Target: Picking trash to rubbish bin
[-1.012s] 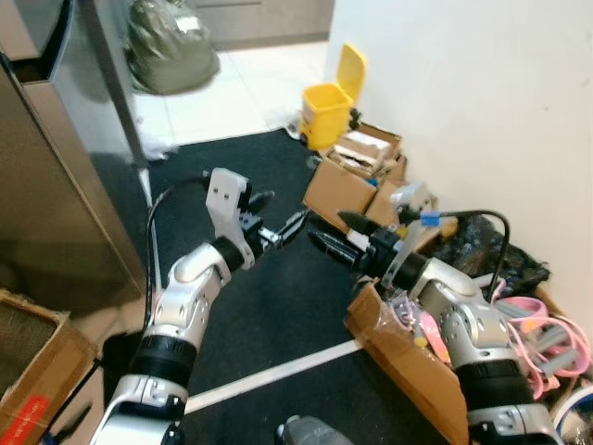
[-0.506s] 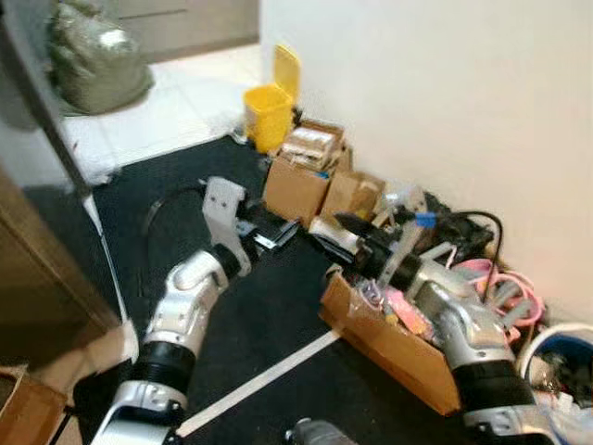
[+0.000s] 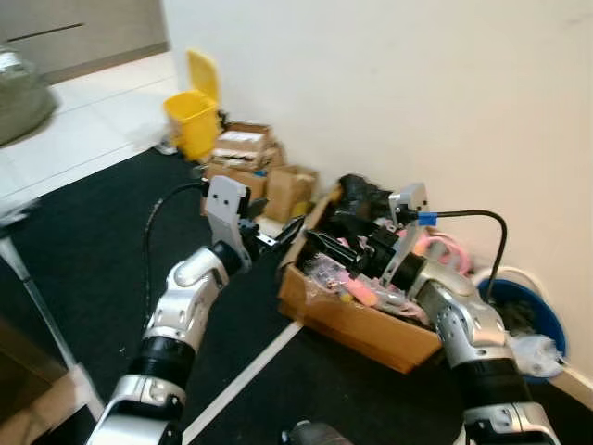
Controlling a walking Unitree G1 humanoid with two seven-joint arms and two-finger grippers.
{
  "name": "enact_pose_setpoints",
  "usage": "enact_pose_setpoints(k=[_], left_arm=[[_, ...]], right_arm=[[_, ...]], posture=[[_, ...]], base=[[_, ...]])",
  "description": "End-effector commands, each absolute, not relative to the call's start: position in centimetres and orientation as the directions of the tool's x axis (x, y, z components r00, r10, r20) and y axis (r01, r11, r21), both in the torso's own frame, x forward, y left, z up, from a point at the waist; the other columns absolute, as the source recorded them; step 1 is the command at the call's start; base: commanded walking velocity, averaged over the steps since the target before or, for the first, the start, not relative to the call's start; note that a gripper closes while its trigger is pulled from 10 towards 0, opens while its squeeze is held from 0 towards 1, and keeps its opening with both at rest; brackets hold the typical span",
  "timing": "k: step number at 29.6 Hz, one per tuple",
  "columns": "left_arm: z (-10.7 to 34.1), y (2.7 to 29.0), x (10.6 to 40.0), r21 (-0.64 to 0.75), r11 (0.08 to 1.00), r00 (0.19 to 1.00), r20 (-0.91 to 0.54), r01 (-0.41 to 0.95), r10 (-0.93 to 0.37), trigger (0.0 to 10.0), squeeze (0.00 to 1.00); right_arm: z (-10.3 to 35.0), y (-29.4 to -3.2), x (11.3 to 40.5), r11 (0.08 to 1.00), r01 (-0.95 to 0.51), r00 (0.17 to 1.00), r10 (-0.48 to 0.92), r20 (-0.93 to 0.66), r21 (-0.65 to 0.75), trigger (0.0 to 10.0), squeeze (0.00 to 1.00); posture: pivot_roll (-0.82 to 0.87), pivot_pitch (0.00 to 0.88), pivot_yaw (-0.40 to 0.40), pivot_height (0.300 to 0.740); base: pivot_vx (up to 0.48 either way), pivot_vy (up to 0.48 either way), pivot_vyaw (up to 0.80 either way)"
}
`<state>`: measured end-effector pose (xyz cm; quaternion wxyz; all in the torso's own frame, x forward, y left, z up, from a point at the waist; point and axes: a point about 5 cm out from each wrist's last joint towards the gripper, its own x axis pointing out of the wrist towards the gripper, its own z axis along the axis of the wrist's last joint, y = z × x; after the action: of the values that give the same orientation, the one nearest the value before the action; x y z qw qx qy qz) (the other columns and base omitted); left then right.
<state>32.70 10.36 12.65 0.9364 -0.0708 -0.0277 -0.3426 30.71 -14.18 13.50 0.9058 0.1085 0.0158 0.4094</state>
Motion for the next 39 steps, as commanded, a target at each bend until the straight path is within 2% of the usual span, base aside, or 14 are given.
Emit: enact_pose_setpoints(k=[1,39], left_arm=[[12.30,10.49,32.58,-0.119,0.756,0.765,0.091,0.644,-0.638,10.0,0.00],[12.31,10.40,32.74,-0.123,0.753,0.763,0.091,0.646,-0.640,10.0,0.00]], right_arm=[[13.28,-14.26,30.66,0.644,-0.736,0.666,0.745,0.047,0.210,10.0,0.00],[13.19,-14.32,30.68,0.643,-0.738,0.663,0.748,0.038,0.204,10.0,0.00]], posture=[[-0.08,0.000,-0.031,0.740],[-0.09,0.000,-0.030,0.740]], base=[[0.000,0.000,-0.77],[0.000,0.000,-0.78]])
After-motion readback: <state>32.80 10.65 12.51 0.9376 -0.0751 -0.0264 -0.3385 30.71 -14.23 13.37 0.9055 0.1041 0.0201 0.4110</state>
